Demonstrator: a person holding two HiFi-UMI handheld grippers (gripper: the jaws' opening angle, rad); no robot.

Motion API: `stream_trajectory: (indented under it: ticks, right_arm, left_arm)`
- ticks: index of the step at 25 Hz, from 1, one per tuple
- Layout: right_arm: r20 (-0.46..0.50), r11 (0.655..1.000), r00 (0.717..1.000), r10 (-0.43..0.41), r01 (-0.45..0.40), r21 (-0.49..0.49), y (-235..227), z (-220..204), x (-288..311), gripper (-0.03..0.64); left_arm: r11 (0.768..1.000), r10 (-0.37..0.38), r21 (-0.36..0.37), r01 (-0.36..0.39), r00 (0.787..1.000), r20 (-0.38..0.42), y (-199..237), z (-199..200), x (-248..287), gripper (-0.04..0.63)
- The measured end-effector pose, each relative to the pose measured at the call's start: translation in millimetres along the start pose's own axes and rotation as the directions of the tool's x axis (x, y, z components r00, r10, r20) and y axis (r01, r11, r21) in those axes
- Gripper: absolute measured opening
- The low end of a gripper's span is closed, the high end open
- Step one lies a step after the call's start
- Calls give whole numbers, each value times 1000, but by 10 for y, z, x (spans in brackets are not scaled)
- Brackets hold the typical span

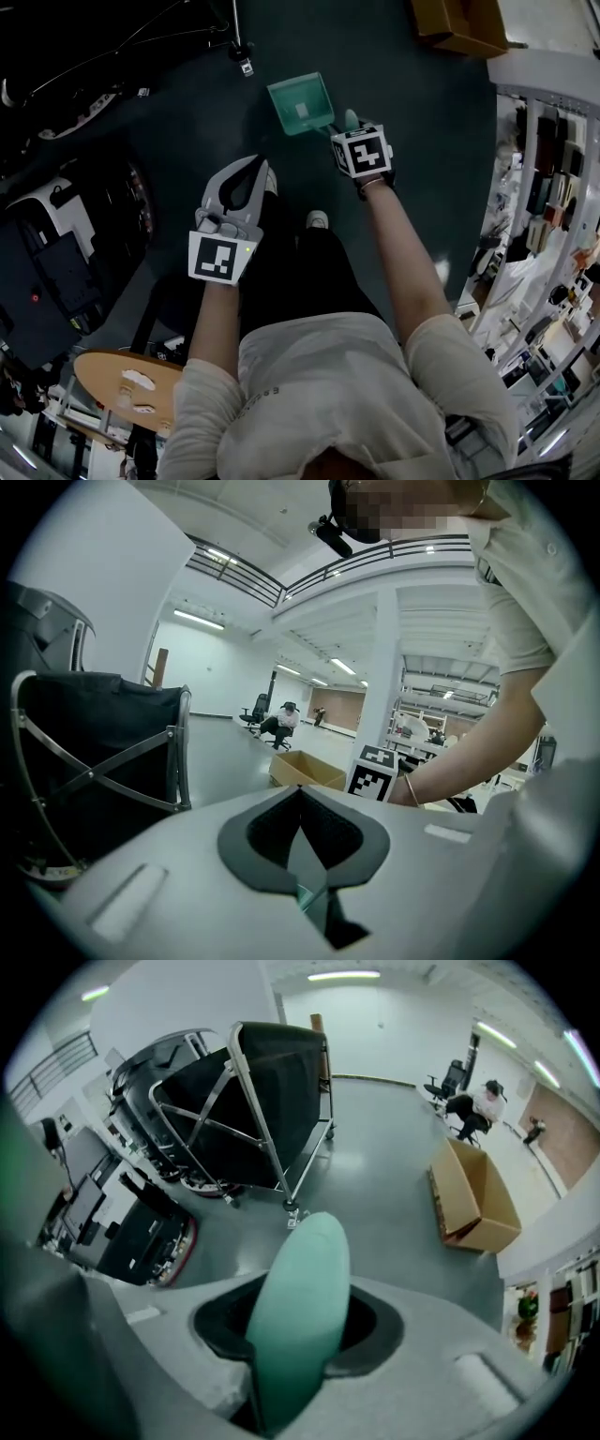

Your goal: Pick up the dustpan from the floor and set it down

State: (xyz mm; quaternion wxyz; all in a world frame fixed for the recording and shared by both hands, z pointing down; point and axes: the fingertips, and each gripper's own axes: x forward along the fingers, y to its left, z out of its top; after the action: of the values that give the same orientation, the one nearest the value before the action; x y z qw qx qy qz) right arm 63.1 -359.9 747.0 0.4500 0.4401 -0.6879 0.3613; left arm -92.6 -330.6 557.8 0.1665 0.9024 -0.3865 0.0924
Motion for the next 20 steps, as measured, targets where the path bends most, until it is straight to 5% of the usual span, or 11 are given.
stream_trajectory:
  ticks: [2,6,16,20]
  right_arm:
    - [7,999,1000,-17,18,-32,-4,7,-2,63]
    - [-5,999,999,-40,40,-5,-120,-96,-100,-2]
    - [62,999,997,-38,39,-19,-28,-325,-1190,-8]
    - [114,994,993,-40,51,-101,21,-543,-1875,-8]
  left_arm:
    - [1000,-15,10,15,1000,-9,-59,-14,-26,17]
    - [999,-34,18,35,998,-50,-203,-96,-105,17]
    - [999,42,-23,-42,999,-13,-505,205,-531,17]
    - [998,65,-22,-64,997,36,-902,414,-784,17]
